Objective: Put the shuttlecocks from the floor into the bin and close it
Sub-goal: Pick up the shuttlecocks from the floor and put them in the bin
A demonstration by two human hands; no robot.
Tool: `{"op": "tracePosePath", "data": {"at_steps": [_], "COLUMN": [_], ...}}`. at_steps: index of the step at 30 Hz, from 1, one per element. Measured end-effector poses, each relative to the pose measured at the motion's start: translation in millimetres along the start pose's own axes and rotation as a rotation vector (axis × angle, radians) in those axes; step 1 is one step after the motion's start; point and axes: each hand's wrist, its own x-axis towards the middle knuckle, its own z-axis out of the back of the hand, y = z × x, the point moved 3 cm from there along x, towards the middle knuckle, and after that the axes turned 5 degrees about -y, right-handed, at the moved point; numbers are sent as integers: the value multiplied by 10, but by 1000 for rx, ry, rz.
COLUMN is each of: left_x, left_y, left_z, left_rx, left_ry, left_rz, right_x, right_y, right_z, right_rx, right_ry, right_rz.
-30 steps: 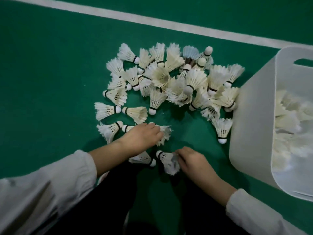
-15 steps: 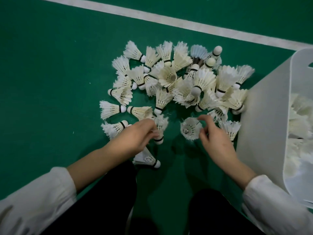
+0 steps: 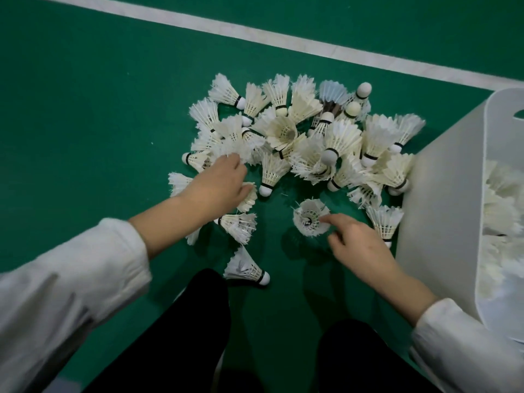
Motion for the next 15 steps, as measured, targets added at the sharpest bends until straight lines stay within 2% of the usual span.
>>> {"op": "tracePosePath", "data": {"at_steps": [2,4,6,15], "left_x": [63,83,86,58], "left_y": [-62,-106,-139,-83], "left_z": [-108,-164,-203,-213], "left_rx": [118,252,291,33], "left_ry": [113,162,188,116], "left_rz": [-2,-28,-29,134], "right_x": [-14,-16,-11,15], "right_y": [-9,-31,-54,-71], "right_z": [-21,-46,-65,-40], "right_rx": [-1,-7,-10,5], "right_ry": [10,-4,-17,-120], "right_rz": [3,20,20,31]}}
